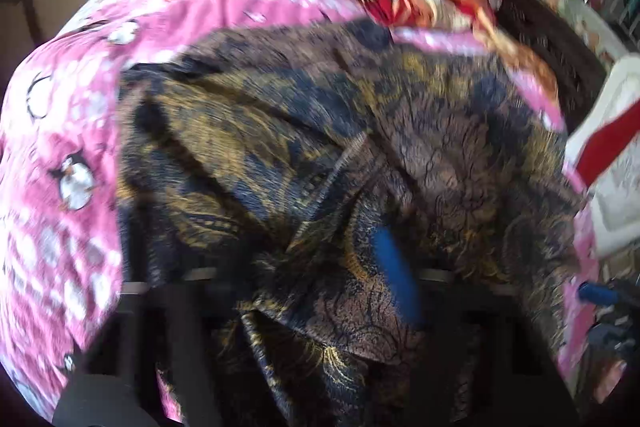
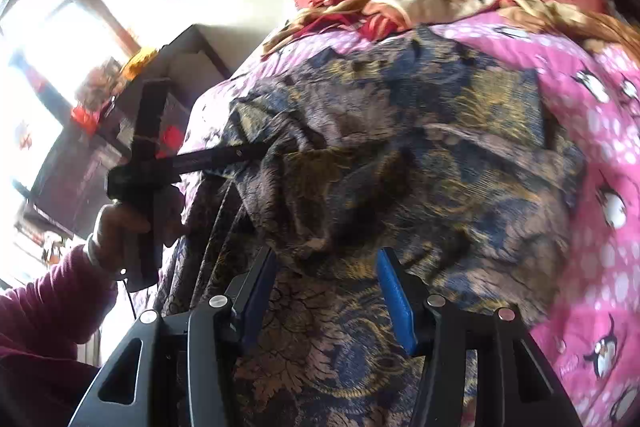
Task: Fold small clothes
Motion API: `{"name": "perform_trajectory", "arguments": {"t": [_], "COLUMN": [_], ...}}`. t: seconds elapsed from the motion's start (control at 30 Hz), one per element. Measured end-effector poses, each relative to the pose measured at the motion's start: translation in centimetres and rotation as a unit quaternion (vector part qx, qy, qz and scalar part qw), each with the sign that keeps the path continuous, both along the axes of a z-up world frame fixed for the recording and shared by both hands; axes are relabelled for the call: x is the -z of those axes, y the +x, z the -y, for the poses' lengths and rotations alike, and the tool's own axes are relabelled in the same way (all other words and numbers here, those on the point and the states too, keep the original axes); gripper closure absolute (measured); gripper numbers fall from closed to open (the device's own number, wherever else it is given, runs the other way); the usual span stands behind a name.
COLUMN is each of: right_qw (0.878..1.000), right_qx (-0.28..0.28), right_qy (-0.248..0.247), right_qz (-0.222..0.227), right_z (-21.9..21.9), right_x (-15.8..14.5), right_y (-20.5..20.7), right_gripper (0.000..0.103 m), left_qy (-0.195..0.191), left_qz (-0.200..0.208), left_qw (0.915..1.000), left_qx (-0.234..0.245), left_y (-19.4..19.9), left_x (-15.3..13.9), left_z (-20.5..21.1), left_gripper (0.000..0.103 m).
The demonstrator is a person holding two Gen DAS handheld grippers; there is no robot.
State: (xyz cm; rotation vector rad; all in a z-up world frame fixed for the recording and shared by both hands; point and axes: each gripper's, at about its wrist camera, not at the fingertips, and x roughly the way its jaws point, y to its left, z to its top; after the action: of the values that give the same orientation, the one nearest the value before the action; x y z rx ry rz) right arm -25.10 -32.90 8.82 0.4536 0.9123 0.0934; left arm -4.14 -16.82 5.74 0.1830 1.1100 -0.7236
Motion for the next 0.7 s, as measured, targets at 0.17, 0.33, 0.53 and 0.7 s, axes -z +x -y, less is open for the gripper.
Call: {"name": "perform_trajectory", "arguments": {"t": [0.17, 0.33, 0.53, 0.7], "right_qw": [0.999, 0.994, 0.986, 0.988], "right_qx": [0.039, 0.107, 0.164, 0.153], "right_qy": [-0.012, -0.022, -0.012, 0.004], "right_qz": [0.01, 0.013, -0.007, -0.014], "right_z": [1.7, 5.2, 7.9, 7.2], "right_x": [-0.6, -1.1, 0.0, 0.6], "right_y": [-1.6, -3.3, -4.5, -3.9], "right_gripper": [0.053, 0.044, 0.043, 0.043], "left_qy": [-0.024, -0.093, -0.043, -0.007], "left_qz": [0.05, 0.116, 0.061, 0.039], "left_qw": [0.9984, 0.9883, 0.9971, 0.9991], "left_qx": [0.014, -0.034, -0.017, 0.013], "left_y": [-0.9, 0.9, 1.4, -0.1], "left_x": [-3.9, -10.3, -7.0, -3.4], "left_z": [-0.2, -4.3, -5.1, -3.1], "left_gripper": [0.097, 0.1, 0.094, 0.046]}}
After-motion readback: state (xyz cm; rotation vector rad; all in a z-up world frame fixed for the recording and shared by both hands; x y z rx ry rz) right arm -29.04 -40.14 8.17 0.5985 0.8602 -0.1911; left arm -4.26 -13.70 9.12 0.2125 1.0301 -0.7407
